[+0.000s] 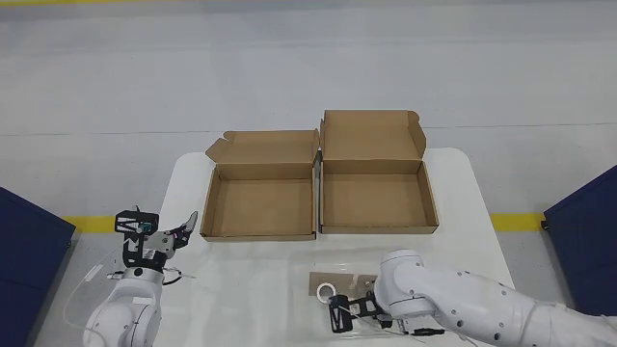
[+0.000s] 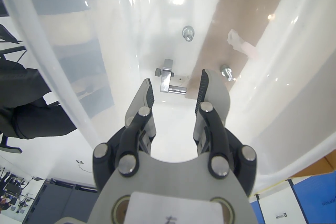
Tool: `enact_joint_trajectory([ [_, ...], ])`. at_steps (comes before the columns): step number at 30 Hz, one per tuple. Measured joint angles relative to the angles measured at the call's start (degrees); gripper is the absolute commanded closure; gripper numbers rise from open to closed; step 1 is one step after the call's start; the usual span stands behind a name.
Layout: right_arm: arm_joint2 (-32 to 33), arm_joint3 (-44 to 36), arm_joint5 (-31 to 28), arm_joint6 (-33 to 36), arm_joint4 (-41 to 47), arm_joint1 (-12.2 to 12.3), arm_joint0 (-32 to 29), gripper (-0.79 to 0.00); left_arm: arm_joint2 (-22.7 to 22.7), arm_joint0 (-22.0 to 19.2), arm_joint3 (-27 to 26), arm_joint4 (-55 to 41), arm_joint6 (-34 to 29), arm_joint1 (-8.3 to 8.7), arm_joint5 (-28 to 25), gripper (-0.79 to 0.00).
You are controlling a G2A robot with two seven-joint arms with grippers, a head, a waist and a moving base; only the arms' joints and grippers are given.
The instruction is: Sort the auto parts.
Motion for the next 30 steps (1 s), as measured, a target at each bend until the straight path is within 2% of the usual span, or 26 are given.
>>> enact_joint_trajectory([
  [14,-1.9,4.1,-1.4,-1.4,1.2,-1.6,1.3,-0.376,0.0,0.0,0.0,0.0,0.0,0.00,0.0,-0.785],
  [30,-2.4,5.5,-0.5,-0.6,-0.1,-3.2,0.7,-0.348,0.0,0.0,0.0,0.0,0.0,0.00,0.0,-0.785],
])
